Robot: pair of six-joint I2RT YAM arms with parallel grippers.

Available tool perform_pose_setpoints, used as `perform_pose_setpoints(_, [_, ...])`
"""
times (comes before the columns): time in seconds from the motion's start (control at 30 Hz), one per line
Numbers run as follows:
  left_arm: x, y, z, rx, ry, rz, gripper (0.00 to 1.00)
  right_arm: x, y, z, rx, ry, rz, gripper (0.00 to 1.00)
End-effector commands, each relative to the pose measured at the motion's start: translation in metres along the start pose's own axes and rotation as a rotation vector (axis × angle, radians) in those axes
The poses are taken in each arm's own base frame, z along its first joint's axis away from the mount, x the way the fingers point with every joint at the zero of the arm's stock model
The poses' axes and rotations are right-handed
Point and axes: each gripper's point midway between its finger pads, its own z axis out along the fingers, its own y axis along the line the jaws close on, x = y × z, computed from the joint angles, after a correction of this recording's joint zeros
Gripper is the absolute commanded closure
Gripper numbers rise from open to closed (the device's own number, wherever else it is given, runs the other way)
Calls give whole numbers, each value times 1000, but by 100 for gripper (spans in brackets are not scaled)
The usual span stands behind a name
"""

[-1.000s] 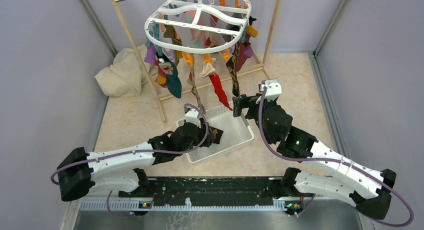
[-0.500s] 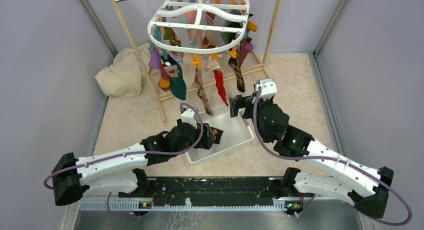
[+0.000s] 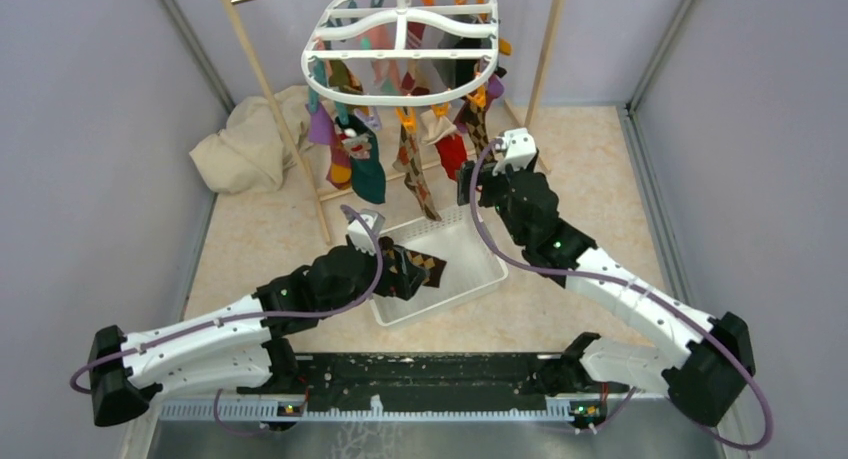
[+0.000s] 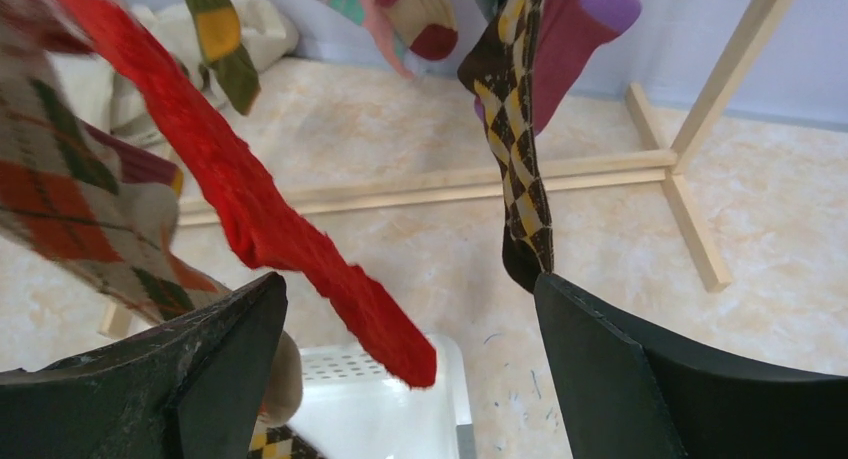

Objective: Remove the socks clipped to the hanger
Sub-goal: Remove the sock from the hanger.

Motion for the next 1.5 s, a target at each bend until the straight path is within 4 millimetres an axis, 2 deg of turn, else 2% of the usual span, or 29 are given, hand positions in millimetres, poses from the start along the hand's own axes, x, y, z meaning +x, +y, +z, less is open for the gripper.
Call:
perform_pose_setpoints(0.0, [-3, -8, -6, 56, -19, 7, 1, -24, 12, 25, -92, -77, 31, 7])
perform_pose_setpoints(0.1, [-5, -8, -9, 62, -32, 0, 1, -21, 18, 35, -135, -81, 41, 13])
perform_pose_setpoints(0.3, [-5, -7, -12, 60, -30, 2, 1, -24, 28, 38, -186, -101, 39, 39])
perform_pose_setpoints(0.5, [-10, -10, -13, 72, -42, 3, 1, -28, 31, 24, -231, -101, 40, 71])
perform_pose_setpoints(0.6, [-12, -15, -12, 95, -48, 6, 1, -26, 34, 14, -259, -83, 60, 92])
perform_pose_setpoints(0.67, [-12, -20, -11, 118, -48, 8, 1, -25, 35, 6, -273, -70, 75, 100])
perform_pose_setpoints(0.9, [-23, -40, -12, 204, -75, -2, 1, -28, 42, -20, -341, -25, 118, 100])
perform_pose_setpoints(1.07, [-39, -60, -15, 278, -111, -8, 1, -30, 49, -29, -387, 7, 122, 100])
perform_pose_setpoints(1.2, [-43, -71, -14, 326, -124, -19, 1, -27, 56, -32, -429, 31, 132, 100])
perform_pose_setpoints(1.47, [-48, -78, -12, 390, -203, -39, 1, -25, 77, -44, -534, 63, 181, 100])
